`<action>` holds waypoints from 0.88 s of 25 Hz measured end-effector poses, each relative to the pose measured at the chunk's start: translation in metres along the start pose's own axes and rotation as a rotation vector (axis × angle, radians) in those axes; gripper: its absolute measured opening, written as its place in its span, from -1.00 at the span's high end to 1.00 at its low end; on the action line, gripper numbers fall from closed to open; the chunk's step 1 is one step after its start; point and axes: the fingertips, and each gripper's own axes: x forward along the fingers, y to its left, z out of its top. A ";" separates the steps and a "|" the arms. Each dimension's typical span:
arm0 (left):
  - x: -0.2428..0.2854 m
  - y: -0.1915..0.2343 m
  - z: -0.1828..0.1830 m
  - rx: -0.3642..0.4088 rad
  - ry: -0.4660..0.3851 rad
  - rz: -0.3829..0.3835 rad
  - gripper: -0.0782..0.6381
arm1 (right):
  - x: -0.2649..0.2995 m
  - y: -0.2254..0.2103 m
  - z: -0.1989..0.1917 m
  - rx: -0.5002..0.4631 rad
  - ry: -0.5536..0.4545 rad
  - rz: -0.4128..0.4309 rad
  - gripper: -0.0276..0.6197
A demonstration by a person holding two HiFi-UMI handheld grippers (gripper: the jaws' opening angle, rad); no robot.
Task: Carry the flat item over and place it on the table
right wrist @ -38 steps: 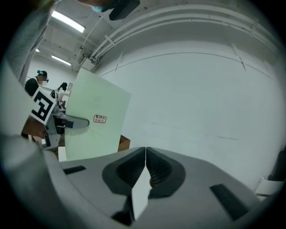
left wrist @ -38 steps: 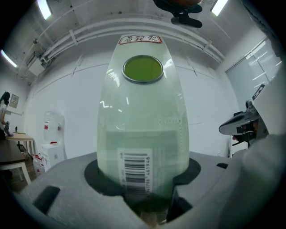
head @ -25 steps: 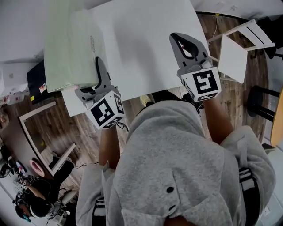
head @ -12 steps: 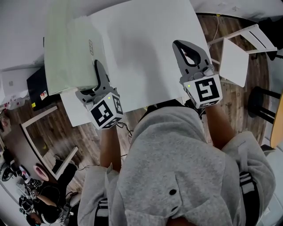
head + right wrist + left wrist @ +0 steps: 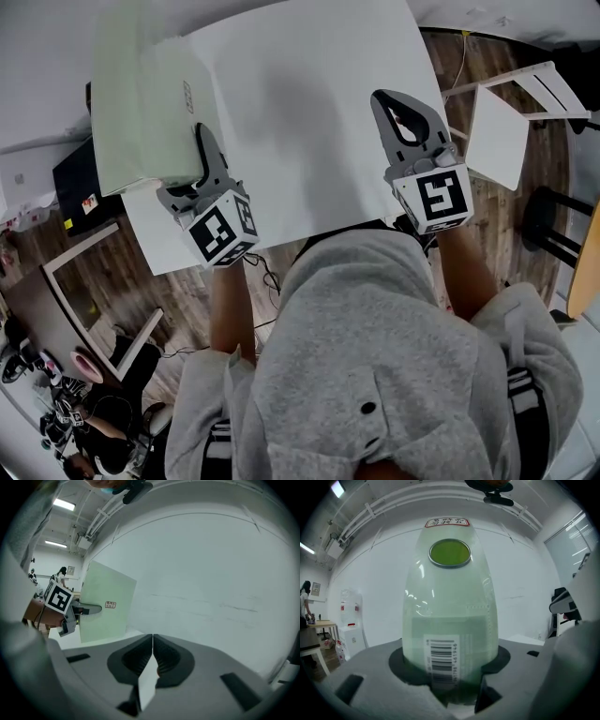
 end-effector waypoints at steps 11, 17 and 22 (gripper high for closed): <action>0.030 -0.005 -0.018 -0.015 0.032 0.011 0.01 | 0.015 -0.014 -0.014 0.015 0.037 0.008 0.83; 0.044 -0.011 -0.023 -0.024 0.042 0.027 0.01 | 0.019 -0.025 -0.024 0.028 0.055 0.011 0.83; 0.049 -0.015 -0.032 -0.022 0.062 0.030 0.02 | 0.022 -0.027 -0.030 0.032 0.062 0.018 0.83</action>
